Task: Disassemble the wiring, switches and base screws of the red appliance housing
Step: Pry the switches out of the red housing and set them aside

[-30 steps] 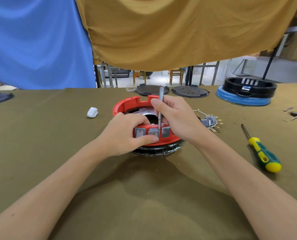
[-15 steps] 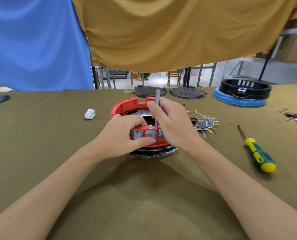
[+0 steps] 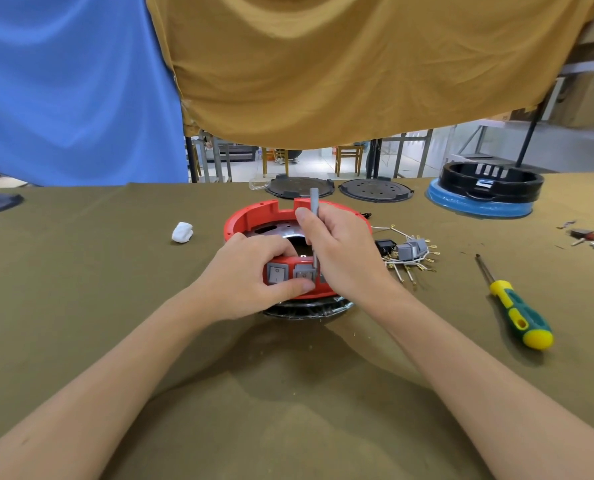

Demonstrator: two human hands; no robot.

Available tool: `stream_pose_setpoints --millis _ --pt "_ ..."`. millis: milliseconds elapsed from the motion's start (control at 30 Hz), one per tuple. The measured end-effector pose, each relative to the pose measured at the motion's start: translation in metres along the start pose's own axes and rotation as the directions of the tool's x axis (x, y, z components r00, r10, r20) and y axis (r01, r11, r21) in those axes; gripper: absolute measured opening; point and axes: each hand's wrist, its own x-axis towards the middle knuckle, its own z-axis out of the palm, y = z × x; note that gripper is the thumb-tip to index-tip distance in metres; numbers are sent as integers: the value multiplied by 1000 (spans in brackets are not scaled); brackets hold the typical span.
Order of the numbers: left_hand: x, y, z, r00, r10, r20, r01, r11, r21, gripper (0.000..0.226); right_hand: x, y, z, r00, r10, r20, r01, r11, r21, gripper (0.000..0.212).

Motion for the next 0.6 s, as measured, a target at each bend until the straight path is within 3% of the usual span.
stream_pose_setpoints --millis 233,500,600 --pt "0 0 1 1000 -5 3 5 1000 -8 35 -2 3 0 999 -19 -45 22 998 54 44" --pt "-1 0 1 1000 0 -8 0 1000 9 35 4 -4 -1 998 41 38 -40 999 -24 45" --pt "0 -1 1 1000 15 5 -15 1000 -2 49 6 -6 3 995 51 80 -40 991 -131 47"
